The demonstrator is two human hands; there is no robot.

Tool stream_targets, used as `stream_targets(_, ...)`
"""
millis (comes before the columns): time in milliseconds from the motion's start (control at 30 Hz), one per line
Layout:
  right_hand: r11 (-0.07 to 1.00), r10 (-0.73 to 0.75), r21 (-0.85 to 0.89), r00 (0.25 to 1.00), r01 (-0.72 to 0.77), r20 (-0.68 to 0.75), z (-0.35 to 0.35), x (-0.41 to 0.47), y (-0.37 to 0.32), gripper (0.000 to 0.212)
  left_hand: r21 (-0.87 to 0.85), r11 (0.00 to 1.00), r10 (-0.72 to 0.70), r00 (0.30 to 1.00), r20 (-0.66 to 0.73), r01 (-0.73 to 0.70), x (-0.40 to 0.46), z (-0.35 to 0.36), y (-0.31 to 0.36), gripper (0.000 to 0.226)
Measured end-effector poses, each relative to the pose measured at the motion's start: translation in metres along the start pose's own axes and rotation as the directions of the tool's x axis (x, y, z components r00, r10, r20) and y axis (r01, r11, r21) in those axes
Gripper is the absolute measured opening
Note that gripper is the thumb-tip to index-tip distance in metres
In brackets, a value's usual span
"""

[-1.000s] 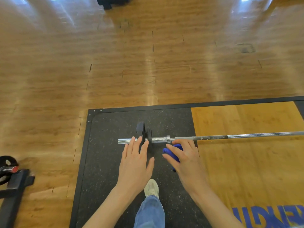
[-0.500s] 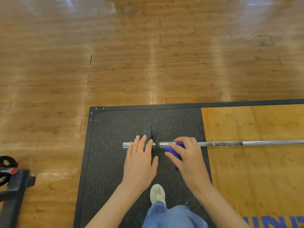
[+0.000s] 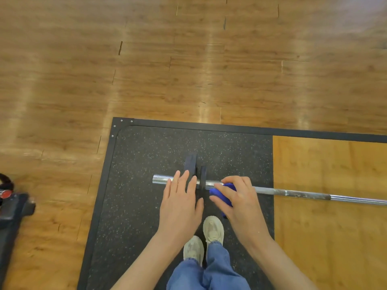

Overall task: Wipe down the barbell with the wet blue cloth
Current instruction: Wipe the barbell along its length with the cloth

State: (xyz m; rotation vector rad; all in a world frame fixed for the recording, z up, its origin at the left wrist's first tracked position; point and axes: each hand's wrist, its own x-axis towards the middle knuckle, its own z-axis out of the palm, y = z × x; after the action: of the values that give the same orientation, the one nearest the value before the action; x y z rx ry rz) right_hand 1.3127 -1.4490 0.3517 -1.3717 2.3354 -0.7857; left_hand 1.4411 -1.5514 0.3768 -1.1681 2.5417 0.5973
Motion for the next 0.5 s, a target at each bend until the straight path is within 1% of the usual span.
stream_targets(133, 1.0, 0.016, 0.016, 0.999, -0.016, 0.027, 0.022, 0.005, 0.022, 0.026, 0.038, 0.999, 0.011, 1.0, -0.026, -0.01, 0.017, 0.046, -0.01, 0.061)
stream_targets(333, 0.999, 0.016, 0.027, 0.997, -0.018, 0.073, 0.07, 0.003, 0.048, 0.03, 0.068, 0.997, 0.038, 0.996, -0.083, -0.032, 0.043, 0.099, -0.027, 0.067)
stream_targets(433, 0.999, 0.014, 0.042, 0.997, -0.017, 0.079, 0.095, 0.005, 0.056, 0.042, 0.068, 0.997, 0.048, 0.994, -0.098, -0.041, 0.056, 0.126, -0.042, 0.066)
stream_targets(500, 0.999, 0.011, 0.051, 0.997, -0.015, 0.075, 0.111, 0.005, 0.06, 0.046, 0.051, 0.997, 0.063, 0.993, -0.101, -0.058, 0.065, 0.143, -0.054, 0.065)
